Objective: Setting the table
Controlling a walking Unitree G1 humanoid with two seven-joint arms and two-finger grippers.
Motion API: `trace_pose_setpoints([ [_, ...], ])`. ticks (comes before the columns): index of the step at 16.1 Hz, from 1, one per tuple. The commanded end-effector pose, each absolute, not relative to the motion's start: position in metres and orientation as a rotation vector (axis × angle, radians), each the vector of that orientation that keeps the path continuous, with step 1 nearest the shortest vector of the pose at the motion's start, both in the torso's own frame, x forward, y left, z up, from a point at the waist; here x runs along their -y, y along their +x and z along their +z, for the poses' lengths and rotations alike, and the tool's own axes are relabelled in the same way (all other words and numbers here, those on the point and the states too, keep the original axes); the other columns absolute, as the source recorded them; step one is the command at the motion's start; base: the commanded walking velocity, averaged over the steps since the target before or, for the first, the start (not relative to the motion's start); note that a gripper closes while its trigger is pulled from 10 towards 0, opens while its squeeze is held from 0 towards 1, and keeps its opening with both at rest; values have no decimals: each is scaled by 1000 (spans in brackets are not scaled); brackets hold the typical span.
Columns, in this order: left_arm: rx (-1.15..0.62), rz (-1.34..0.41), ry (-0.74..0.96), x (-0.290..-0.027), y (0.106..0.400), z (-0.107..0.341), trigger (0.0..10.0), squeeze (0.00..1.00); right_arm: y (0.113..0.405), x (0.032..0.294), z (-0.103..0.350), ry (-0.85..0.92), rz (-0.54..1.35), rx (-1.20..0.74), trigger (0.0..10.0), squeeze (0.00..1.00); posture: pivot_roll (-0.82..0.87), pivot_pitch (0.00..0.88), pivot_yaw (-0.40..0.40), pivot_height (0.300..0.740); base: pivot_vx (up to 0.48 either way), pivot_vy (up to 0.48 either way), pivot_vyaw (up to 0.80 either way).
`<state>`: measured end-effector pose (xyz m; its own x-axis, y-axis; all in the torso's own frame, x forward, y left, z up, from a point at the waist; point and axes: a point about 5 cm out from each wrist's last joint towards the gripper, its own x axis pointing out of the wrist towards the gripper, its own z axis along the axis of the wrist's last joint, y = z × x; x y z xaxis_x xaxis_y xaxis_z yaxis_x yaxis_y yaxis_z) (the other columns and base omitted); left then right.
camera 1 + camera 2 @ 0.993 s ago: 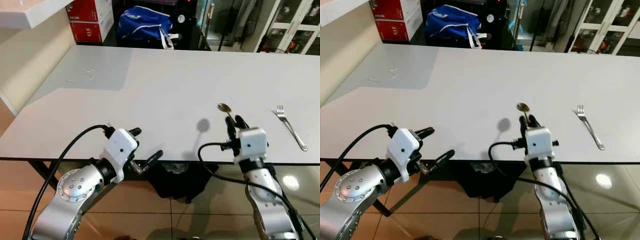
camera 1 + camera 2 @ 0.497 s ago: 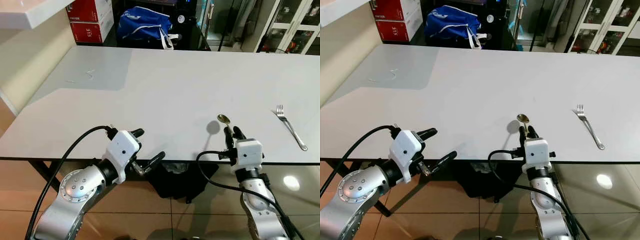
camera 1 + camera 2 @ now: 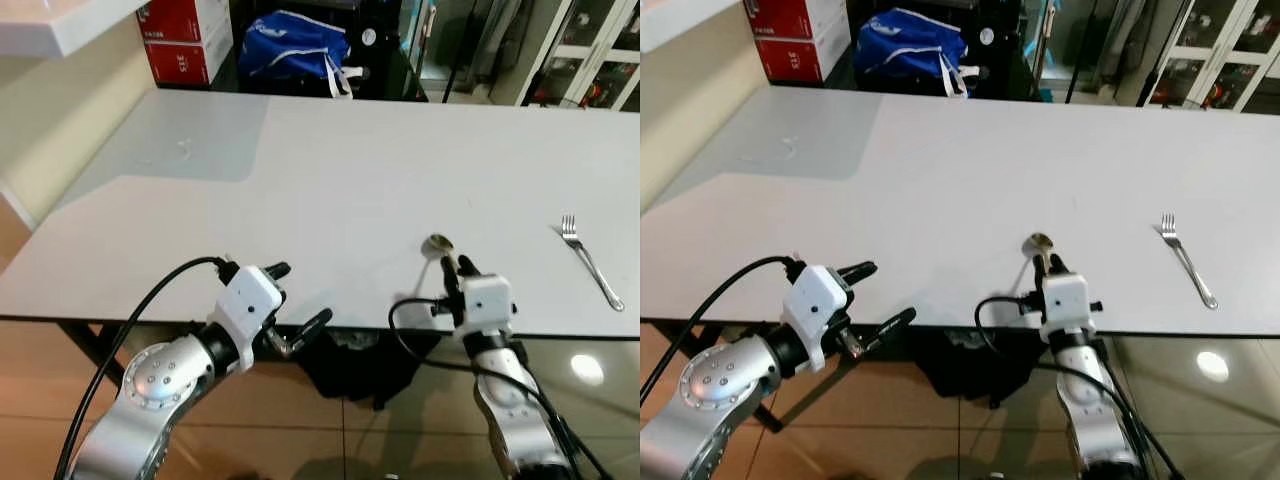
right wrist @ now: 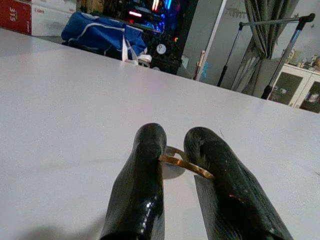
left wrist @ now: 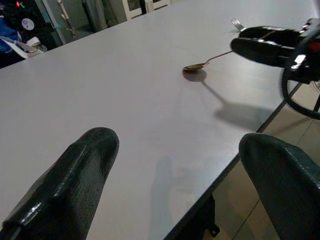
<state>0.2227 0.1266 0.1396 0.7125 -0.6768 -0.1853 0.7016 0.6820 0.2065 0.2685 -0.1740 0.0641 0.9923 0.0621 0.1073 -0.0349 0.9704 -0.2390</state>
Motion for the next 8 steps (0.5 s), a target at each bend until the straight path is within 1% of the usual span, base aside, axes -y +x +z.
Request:
trace_pose_setpoints([
  [1,-94,-783,283,-124,222,139,10000,0,273,179,62,-236,31,98,10000,0,76,0,-31,740,0,0,0],
  [8,-96,-781,288,-126,219,139,10000,0,281,177,48,-215,9,4,10000,0,89,0,-40,740,0,0,0],
])
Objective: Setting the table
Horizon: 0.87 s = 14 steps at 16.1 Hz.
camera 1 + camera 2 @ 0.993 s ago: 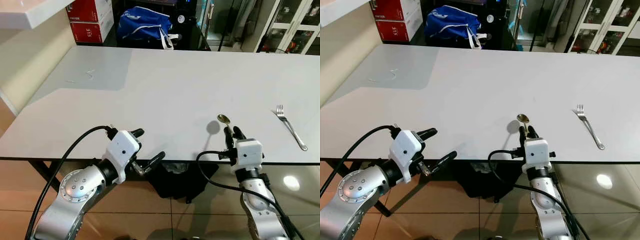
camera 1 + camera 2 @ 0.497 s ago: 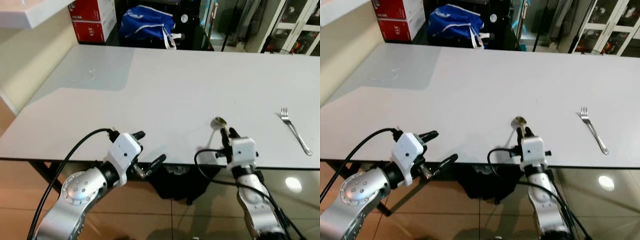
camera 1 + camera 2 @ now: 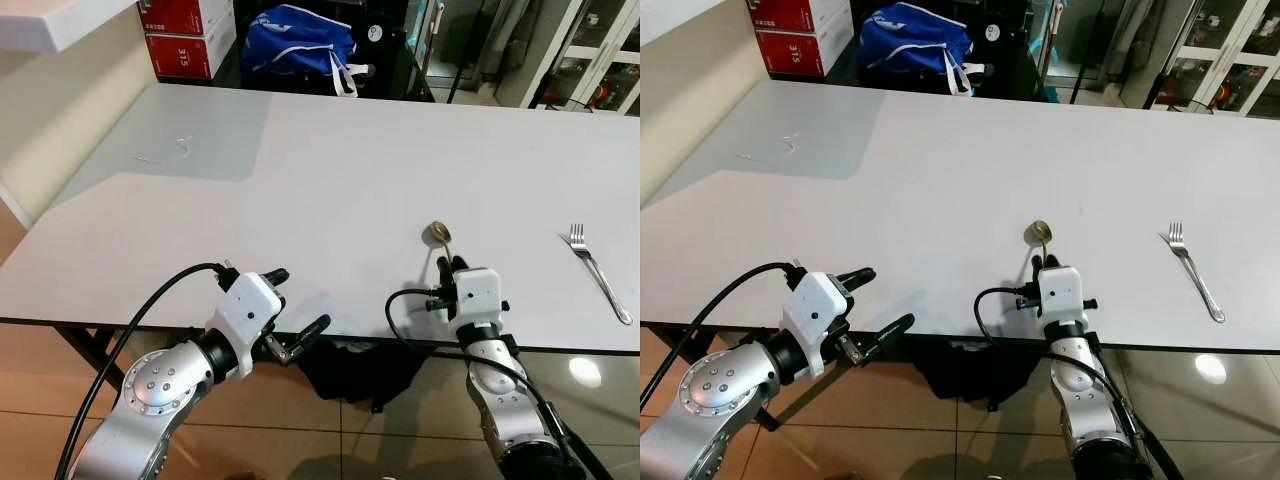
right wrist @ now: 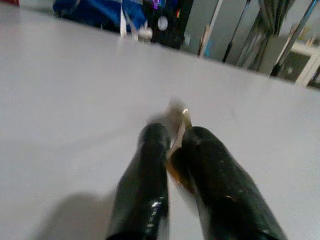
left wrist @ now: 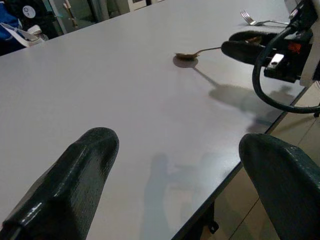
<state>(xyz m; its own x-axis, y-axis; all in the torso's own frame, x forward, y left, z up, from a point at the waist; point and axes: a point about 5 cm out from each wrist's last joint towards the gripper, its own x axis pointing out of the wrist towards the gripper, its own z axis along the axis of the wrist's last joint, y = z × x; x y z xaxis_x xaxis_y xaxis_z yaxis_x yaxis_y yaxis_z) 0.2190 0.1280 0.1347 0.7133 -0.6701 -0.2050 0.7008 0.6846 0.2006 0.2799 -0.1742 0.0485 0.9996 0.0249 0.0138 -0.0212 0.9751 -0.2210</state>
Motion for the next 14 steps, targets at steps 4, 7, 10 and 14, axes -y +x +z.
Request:
trace_pose_setpoints([
  [4,-112,-816,283,-125,217,138,10000,0,281,177,41,-109,14,-55,10000,0,85,0,-32,740,0,0,0],
  [7,-120,-833,285,-123,218,137,10000,0,281,177,36,-84,14,-84,10000,0,80,0,-26,740,0,0,0],
  [10,-119,-837,286,-122,219,137,10000,0,281,179,35,-57,7,-97,10000,1000,81,0,-25,740,0,0,0],
  [14,-121,-836,288,-126,218,137,10000,0,283,179,36,-43,5,-94,10000,1000,84,0,-28,740,0,0,0],
])
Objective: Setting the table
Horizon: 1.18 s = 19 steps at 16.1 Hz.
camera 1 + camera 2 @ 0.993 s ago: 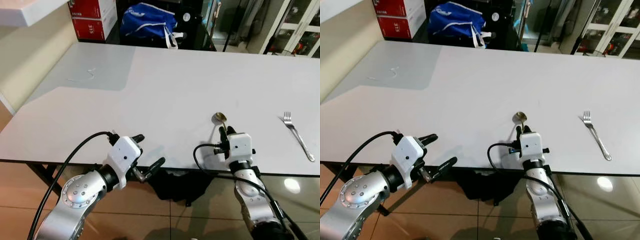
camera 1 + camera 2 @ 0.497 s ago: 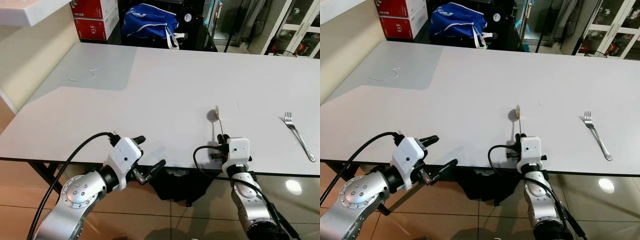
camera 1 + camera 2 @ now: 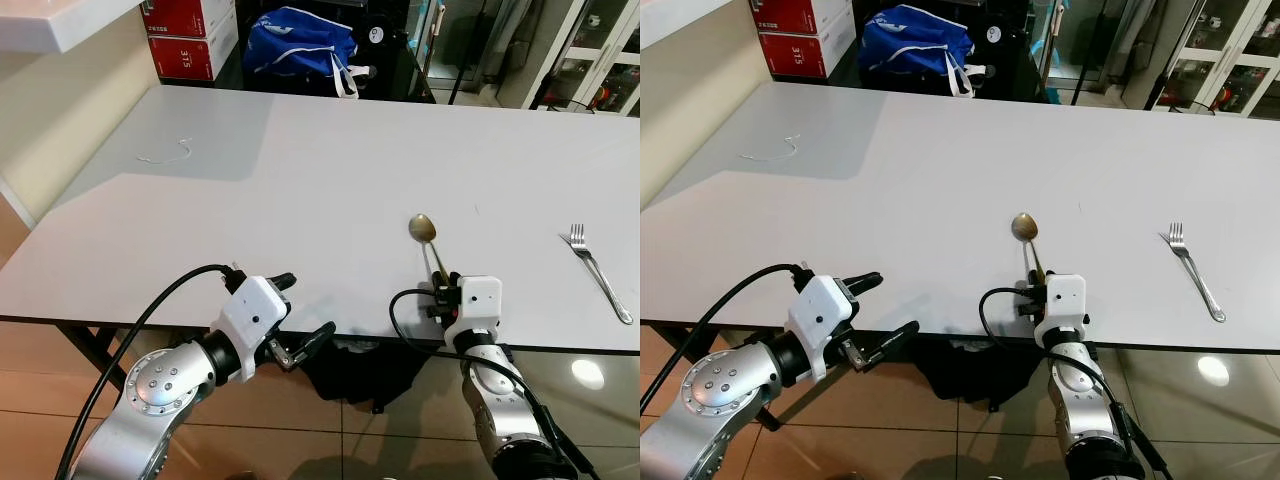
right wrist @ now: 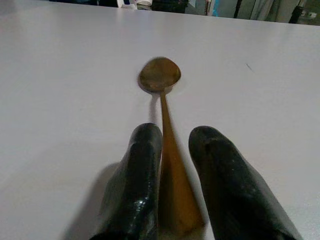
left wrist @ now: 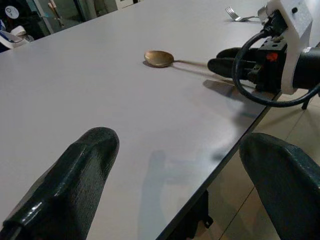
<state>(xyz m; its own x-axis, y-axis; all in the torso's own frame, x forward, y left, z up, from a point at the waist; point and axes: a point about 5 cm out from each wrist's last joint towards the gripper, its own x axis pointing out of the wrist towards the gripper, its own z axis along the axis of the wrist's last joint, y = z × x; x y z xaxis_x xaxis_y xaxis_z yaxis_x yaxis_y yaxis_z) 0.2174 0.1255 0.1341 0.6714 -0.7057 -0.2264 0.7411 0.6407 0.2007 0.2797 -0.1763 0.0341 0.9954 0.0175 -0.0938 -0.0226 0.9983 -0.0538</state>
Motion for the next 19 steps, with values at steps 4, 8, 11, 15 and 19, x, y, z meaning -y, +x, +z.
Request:
trace_pose_setpoints([
  [4,-122,-837,288,-126,218,137,10000,0,284,180,37,-44,3,-92,10000,1000,81,0,-29,740,0,0,0],
  [8,-81,-790,300,-129,223,142,10000,0,286,183,64,-9,4,75,10000,1000,85,0,-35,740,0,0,0],
  [11,-43,-647,325,-136,236,147,10000,0,278,193,102,-15,-64,281,10000,1000,71,0,-31,740,0,0,0],
  [15,8,-406,337,-146,265,158,10000,0,281,169,119,-47,67,210,10000,0,54,0,-15,740,0,120,0],
  [19,1,-289,342,-158,260,157,10000,0,281,138,144,12,165,238,10000,0,67,0,-10,740,0,480,0],
])
